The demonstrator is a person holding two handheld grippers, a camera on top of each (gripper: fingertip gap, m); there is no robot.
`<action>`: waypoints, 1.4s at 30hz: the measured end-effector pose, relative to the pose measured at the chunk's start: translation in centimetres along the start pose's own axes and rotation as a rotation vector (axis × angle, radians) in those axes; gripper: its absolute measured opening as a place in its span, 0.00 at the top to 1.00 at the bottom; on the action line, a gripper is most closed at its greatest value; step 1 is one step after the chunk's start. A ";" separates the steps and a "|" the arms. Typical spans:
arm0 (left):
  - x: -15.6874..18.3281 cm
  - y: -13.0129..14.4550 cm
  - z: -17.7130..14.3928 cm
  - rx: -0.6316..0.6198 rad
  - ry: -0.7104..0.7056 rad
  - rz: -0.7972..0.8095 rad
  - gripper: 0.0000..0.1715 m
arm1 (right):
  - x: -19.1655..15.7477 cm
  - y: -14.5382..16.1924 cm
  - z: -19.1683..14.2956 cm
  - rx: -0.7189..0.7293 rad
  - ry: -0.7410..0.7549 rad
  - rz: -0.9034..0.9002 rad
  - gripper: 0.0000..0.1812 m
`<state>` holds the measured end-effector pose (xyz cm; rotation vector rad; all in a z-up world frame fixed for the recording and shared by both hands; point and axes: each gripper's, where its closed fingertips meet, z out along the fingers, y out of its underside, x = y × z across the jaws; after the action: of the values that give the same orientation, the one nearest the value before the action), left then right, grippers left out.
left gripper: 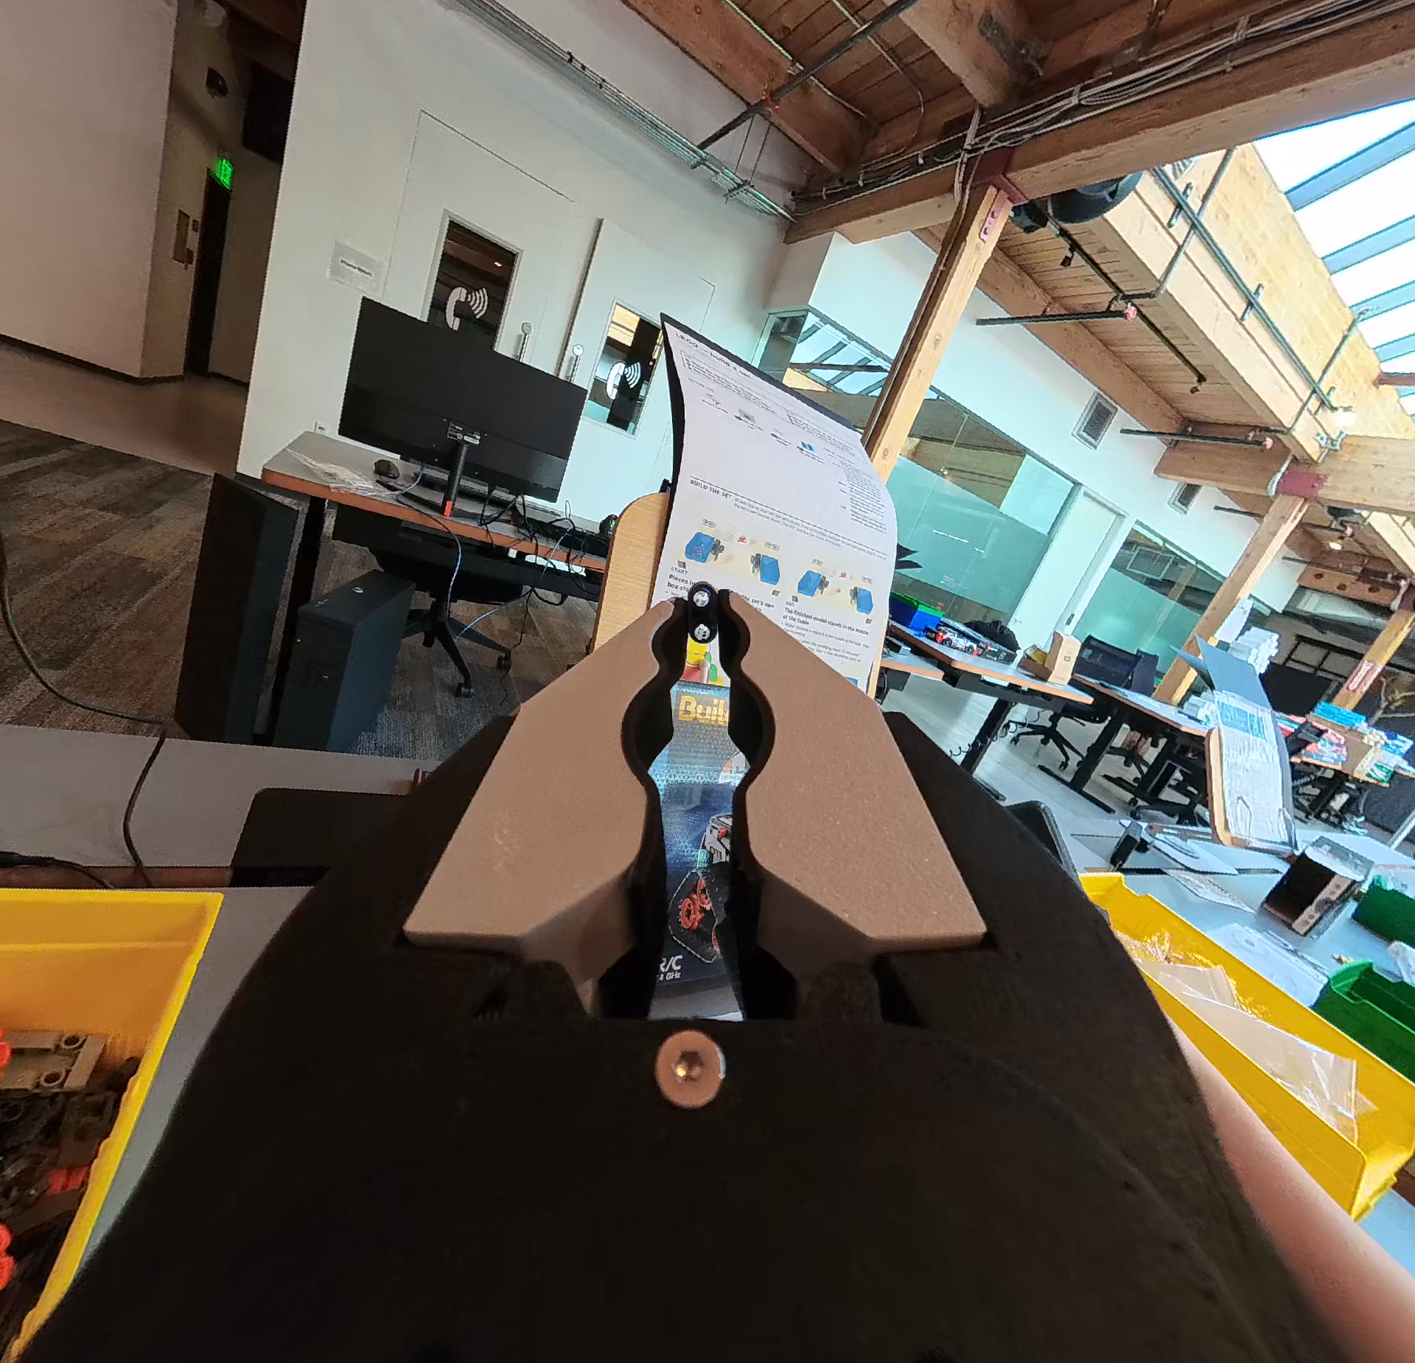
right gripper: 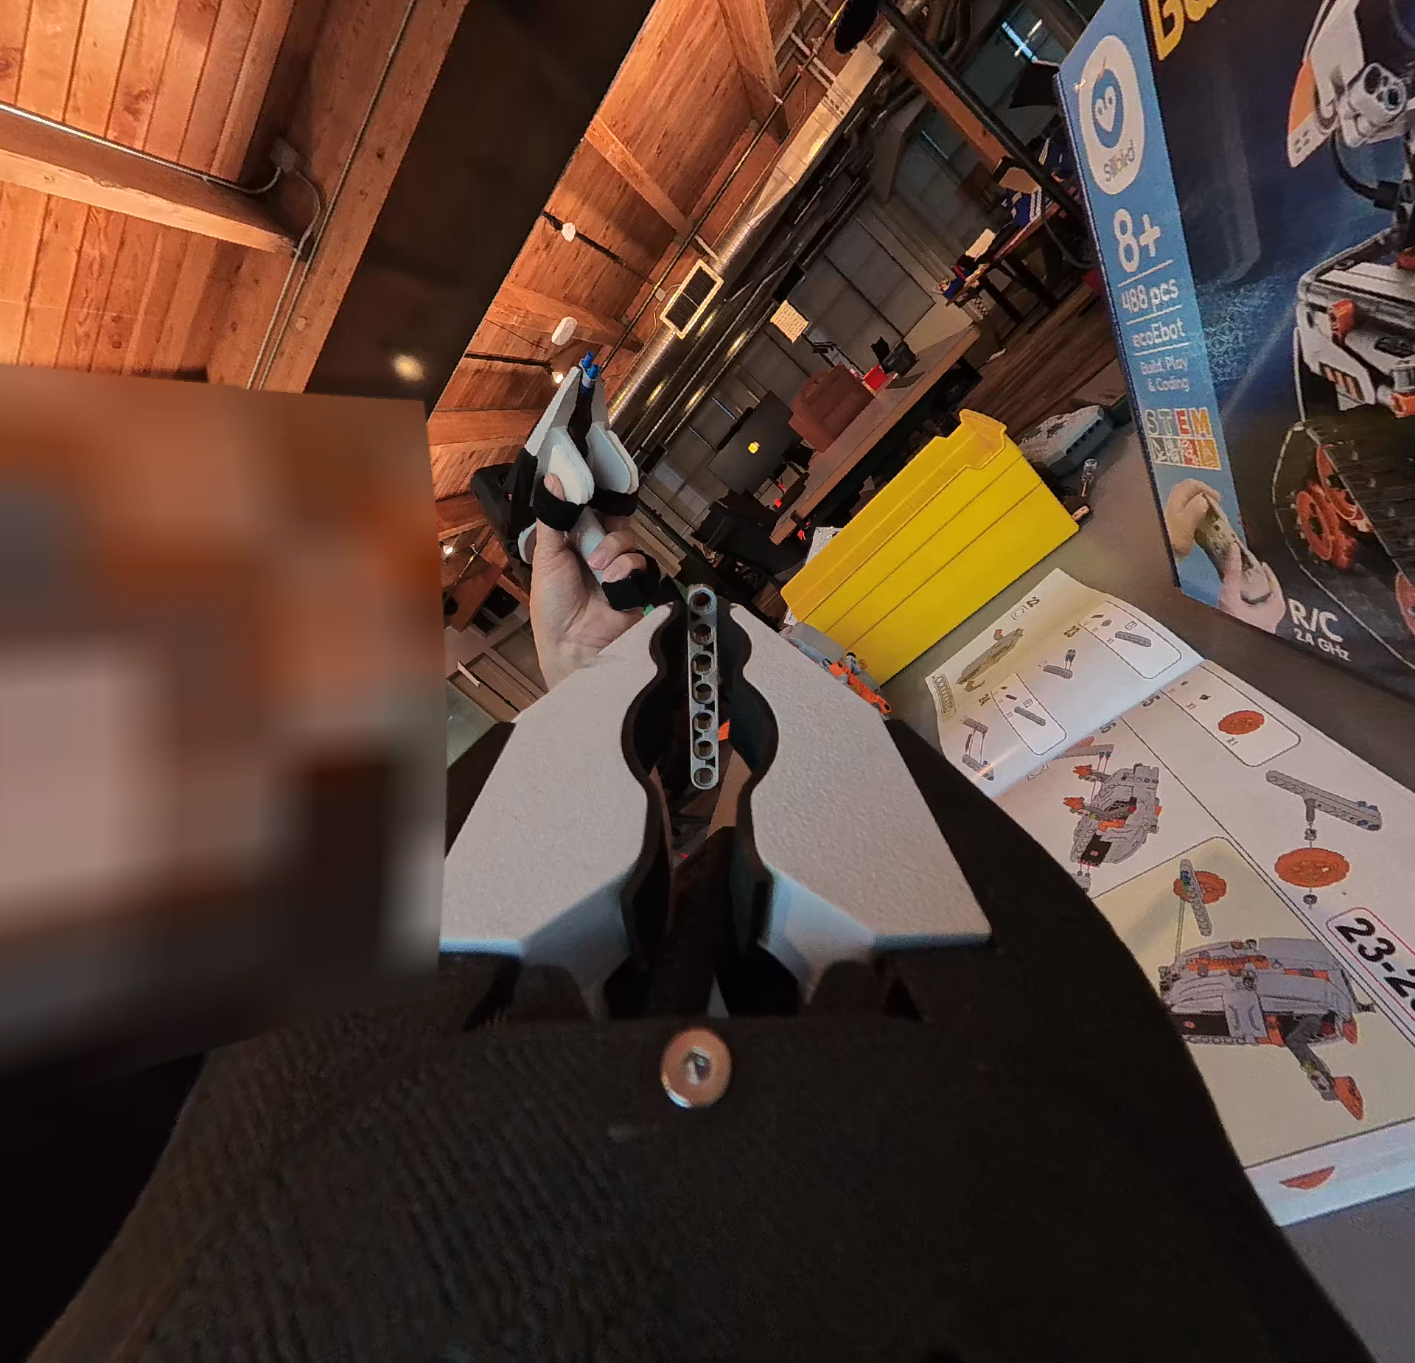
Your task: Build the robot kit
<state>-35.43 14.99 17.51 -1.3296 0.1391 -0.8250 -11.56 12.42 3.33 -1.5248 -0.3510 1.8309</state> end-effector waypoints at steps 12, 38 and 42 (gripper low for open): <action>-0.1 0.0 0.0 0.000 -0.001 -0.001 0.97 | 0.2 0.1 0.0 -0.013 0.033 -0.028 0.98; 0.5 0.7 0.5 -0.033 0.021 -0.003 0.97 | 1.1 0.4 0.2 -0.036 0.138 -0.112 0.98; 0.8 1.0 0.6 -0.048 0.034 -0.008 0.97 | 1.1 0.4 0.3 -0.034 0.140 -0.116 0.97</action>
<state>-34.08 15.04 17.04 -1.3626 0.1818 -0.8564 -12.06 12.95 2.33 -1.6117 -0.3969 1.6266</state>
